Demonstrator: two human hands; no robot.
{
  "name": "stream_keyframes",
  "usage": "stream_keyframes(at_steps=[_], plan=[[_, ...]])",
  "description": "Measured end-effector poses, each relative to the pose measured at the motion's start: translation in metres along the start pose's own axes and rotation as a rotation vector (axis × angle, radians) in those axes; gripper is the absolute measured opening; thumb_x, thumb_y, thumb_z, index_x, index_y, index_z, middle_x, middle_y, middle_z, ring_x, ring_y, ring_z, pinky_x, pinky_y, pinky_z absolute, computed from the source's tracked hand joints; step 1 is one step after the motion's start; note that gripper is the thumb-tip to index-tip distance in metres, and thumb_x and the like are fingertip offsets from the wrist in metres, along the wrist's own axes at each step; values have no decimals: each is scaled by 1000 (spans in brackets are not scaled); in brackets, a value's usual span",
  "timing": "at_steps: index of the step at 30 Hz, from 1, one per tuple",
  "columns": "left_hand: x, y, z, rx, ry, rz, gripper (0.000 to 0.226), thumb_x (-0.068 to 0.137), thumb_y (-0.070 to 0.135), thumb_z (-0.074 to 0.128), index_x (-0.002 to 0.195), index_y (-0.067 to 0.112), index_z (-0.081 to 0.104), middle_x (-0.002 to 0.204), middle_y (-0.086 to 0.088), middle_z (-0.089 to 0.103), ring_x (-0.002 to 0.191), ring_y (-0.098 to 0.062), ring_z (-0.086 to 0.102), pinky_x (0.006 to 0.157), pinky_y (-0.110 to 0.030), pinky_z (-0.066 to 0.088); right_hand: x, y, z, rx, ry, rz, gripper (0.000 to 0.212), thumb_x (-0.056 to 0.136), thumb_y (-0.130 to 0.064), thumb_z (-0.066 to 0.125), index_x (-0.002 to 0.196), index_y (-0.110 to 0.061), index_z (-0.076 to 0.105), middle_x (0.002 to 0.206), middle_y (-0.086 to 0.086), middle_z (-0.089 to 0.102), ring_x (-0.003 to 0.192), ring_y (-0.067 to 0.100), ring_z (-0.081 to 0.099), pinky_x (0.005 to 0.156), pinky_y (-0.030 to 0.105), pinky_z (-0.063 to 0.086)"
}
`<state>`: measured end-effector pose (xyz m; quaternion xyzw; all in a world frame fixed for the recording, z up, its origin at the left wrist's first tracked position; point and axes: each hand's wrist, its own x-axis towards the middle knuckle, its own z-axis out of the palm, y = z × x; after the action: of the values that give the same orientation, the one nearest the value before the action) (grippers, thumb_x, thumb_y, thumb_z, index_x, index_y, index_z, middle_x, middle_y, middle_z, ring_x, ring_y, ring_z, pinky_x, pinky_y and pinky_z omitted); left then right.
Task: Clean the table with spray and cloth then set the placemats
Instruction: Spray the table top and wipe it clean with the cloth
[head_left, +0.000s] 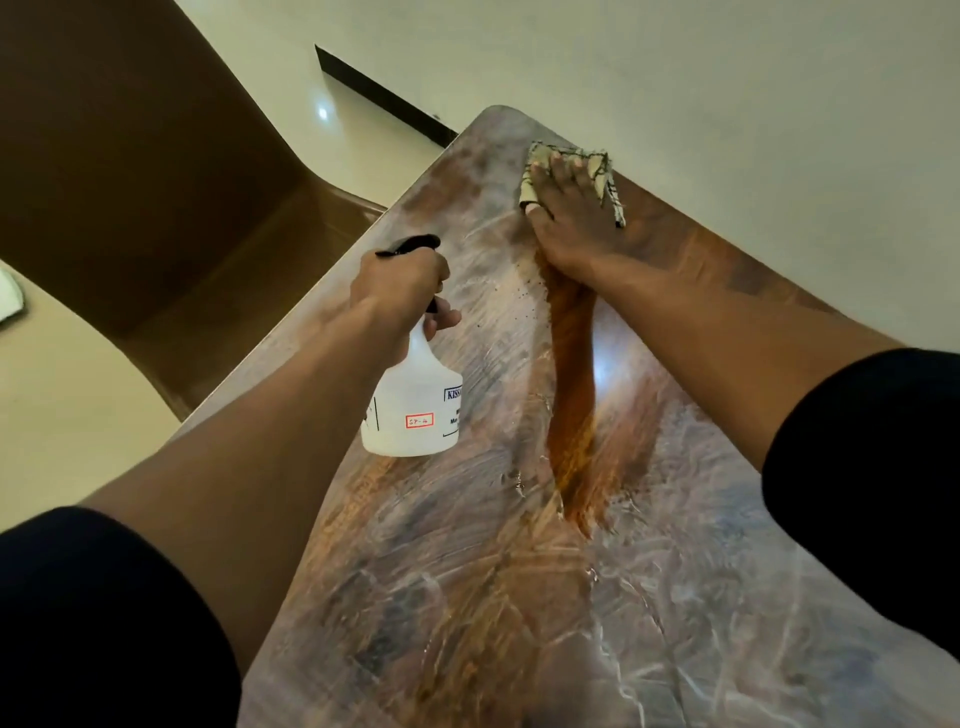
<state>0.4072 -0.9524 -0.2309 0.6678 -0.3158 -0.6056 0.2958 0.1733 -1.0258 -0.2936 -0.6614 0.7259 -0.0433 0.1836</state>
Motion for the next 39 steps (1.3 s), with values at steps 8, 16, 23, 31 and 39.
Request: stream_keyframes(at_steps=[8, 16, 23, 31, 39], plan=[[6, 3, 0, -30, -33, 12, 47, 91, 5, 59, 129, 32, 70, 89, -9, 57, 55, -26, 70, 46, -25, 39, 14, 39, -10, -32, 115, 208, 65, 110, -46, 25, 168, -23, 6, 175, 3, -3, 161, 27, -7, 129, 50, -1], [15, 10, -6, -24, -59, 10, 37, 94, 7, 59, 114, 38, 66, 93, -10, 57, 57, -24, 71, 47, -23, 44, 18, -38, 7, -172, 57, -115, 62, 110, -46, 21, 167, -24, 8, 175, 4, 1, 161, 28, -1, 129, 56, 4], [19, 23, -11, -8, 34, 3, 28, 93, 5, 61, 107, 29, 67, 84, -8, 49, 65, -25, 58, 45, -25, 39, 14, 11, -8, -151, 12, -201, 66, 107, -57, 18, 167, -33, 8, 175, -5, 1, 161, 19, -2, 129, 54, 8], [21, 35, -19, 4, 24, -42, 8, 93, 3, 62, 97, 9, 58, 82, -9, 46, 64, -20, 53, 42, -21, 37, 13, 34, -14, -42, 87, 160, 60, 111, -42, 27, 167, -26, 12, 175, 3, 0, 161, 28, -5, 129, 54, -2], [35, 42, -25, 12, 162, 25, 9, 92, 10, 61, 98, 8, 67, 58, -4, 58, 54, -21, 58, 57, -32, 47, 22, -28, 7, -134, -68, -442, 61, 111, -49, 25, 166, -34, 2, 174, -8, -6, 160, 15, -9, 129, 50, 3]])
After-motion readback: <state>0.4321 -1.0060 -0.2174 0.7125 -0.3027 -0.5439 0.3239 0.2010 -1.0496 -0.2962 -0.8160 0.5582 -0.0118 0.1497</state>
